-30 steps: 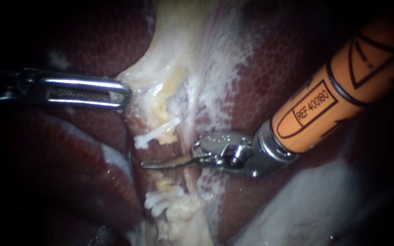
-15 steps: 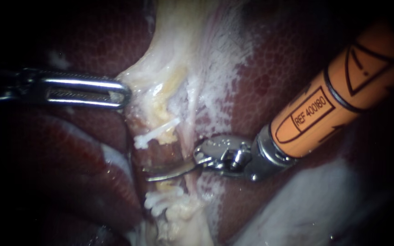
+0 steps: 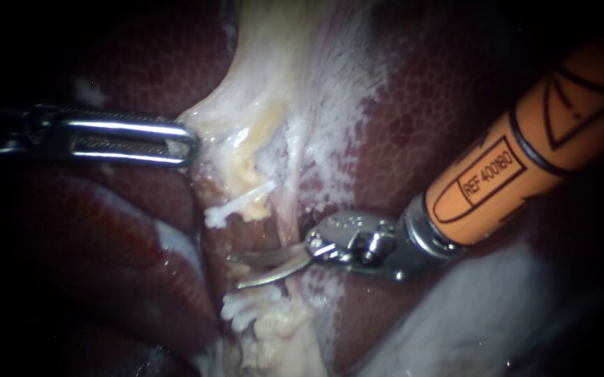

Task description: Go back from the cut left tube

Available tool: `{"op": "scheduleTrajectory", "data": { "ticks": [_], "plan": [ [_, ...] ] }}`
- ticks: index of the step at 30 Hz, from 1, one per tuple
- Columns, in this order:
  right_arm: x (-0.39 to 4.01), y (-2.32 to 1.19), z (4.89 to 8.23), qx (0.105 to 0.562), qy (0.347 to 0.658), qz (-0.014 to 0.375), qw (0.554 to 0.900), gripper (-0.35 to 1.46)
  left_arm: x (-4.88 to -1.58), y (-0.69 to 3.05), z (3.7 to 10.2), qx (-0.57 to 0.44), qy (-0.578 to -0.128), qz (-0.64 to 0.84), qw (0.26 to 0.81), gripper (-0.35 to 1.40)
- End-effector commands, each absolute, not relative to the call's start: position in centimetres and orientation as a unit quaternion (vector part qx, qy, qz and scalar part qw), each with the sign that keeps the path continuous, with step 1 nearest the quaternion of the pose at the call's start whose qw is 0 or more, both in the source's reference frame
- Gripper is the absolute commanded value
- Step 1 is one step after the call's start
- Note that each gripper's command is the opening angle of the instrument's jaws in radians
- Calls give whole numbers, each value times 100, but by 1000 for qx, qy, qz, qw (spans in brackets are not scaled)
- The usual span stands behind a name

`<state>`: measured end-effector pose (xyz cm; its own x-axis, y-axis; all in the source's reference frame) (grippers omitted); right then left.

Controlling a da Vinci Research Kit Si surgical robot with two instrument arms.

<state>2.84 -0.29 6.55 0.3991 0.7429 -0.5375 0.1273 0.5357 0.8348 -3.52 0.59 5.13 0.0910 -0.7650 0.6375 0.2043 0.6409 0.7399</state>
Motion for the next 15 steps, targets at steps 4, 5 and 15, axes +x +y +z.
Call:
{"op": "scheduleTrajectory", "data": {
  "ticks": [4,5,15],
  "plan": [
    [269,-26,652,413,516,199,724,99,-352,59,515,243,-578,-347,698,-35],
    [265,-24,651,404,519,196,727,108,-352,59,515,243,-578,-347,698,-35],
    [217,-4,629,280,551,161,770,130,-351,58,516,242,-578,-347,698,-35]
  ]
}}
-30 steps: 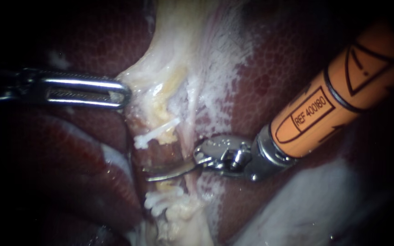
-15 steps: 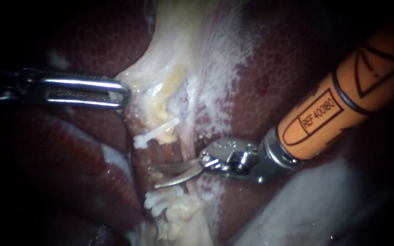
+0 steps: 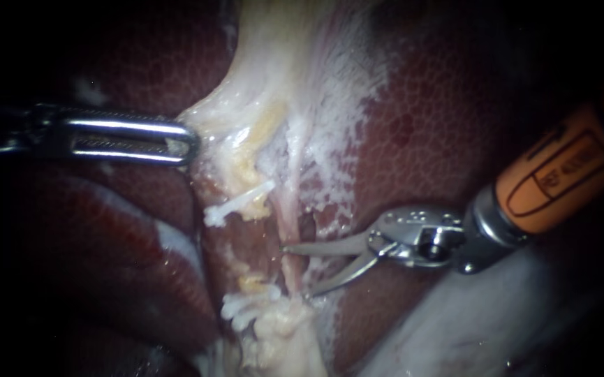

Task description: Go back from the cut left tube

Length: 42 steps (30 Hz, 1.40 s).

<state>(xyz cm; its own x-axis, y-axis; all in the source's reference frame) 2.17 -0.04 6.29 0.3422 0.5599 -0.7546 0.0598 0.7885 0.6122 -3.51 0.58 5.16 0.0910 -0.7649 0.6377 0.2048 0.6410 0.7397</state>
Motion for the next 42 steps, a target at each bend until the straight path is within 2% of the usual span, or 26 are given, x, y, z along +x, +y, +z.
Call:
{"op": "scheduleTrajectory", "data": {
  "ticks": [1,5,7,9,13,22,33,42],
  "plan": [
    [212,-1,626,270,551,159,773,130,-351,58,516,242,-578,-347,698,-35],
    [189,13,612,217,550,150,793,130,-351,57,519,242,-578,-347,698,-35],
    [176,17,604,159,541,143,813,131,-351,58,521,242,-578,-347,698,-35],
    [168,17,599,121,531,136,827,133,-351,58,521,242,-578,-347,698,-35],
    [159,16,593,73,514,128,845,138,-351,58,522,242,-578,-347,698,-35],
    [163,12,593,59,511,104,852,143,-351,58,523,242,-578,-347,698,-35],
    [163,12,595,52,511,94,853,143,-352,58,526,241,-578,-347,698,-35],
    [160,12,598,51,511,90,853,143,-359,50,563,235,-572,-342,707,-35]
  ]
}}
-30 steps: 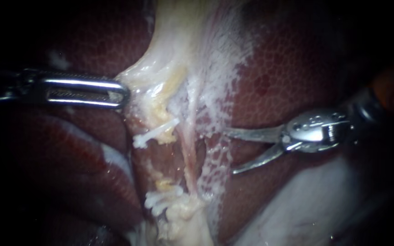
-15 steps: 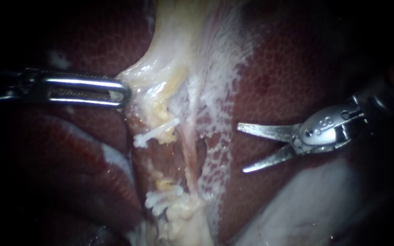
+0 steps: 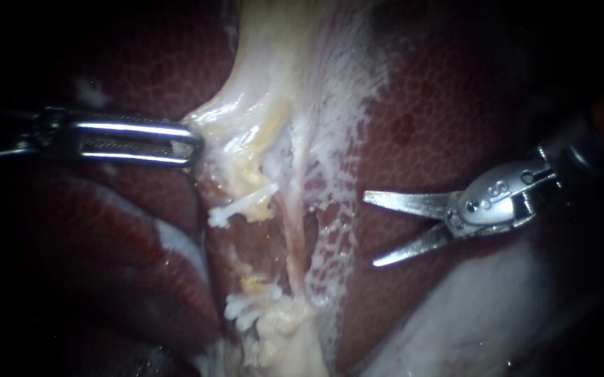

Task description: Go back from the cut left tube

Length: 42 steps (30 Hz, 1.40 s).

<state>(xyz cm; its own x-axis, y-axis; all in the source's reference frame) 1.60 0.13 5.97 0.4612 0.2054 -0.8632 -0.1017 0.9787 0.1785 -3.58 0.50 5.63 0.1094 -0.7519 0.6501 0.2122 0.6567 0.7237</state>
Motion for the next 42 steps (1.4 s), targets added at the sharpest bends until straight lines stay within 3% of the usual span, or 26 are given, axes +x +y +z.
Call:
{"op": "scheduleTrajectory", "data": {
  "ticks": [1,13,42],
  "plan": [
    [160,12,599,52,512,90,853,143,-360,49,568,236,-570,-344,708,-35],
    [160,9,604,53,514,88,852,143,-390,28,598,251,-559,-344,711,-35],
    [160,8,607,52,514,87,852,143,-397,23,604,257,-555,-344,712,-35]
  ]
}}
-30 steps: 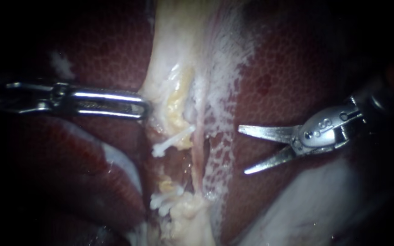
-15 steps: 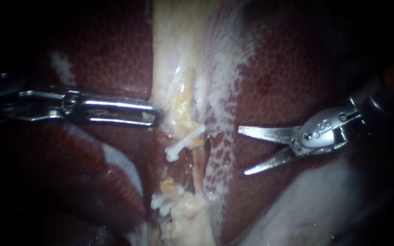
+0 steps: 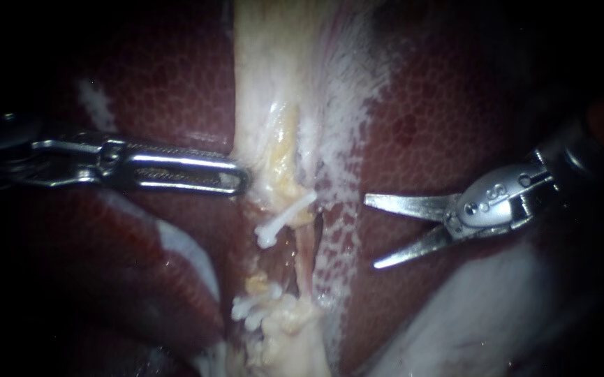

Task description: Go back from the cut left tube

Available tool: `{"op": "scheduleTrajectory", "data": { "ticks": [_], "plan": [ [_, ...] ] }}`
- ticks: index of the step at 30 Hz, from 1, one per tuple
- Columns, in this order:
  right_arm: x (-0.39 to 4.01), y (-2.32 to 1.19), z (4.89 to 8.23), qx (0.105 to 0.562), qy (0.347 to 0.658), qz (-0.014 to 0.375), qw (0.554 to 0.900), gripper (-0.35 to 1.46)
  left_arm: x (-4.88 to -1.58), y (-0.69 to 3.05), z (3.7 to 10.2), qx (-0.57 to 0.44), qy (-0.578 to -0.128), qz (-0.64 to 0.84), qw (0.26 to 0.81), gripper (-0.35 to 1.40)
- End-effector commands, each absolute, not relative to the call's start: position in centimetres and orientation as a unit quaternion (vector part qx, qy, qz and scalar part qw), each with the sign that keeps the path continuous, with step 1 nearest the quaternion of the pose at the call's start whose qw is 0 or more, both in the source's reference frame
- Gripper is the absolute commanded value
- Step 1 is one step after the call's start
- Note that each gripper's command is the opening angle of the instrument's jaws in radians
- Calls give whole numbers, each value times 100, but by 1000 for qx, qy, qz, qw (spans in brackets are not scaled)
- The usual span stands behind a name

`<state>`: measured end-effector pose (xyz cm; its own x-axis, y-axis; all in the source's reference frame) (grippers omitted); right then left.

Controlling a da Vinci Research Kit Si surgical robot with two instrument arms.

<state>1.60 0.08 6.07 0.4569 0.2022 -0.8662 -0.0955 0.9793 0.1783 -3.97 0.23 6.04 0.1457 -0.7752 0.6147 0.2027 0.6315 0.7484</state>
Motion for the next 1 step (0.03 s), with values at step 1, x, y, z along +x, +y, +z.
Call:
{"op": "scheduleTrajectory", "data": {
  "ticks": [1],
  "plan": [
    [160,8,607,52,514,87,852,143,-397,23,604,257,-555,-344,712,-35]
  ]
}}
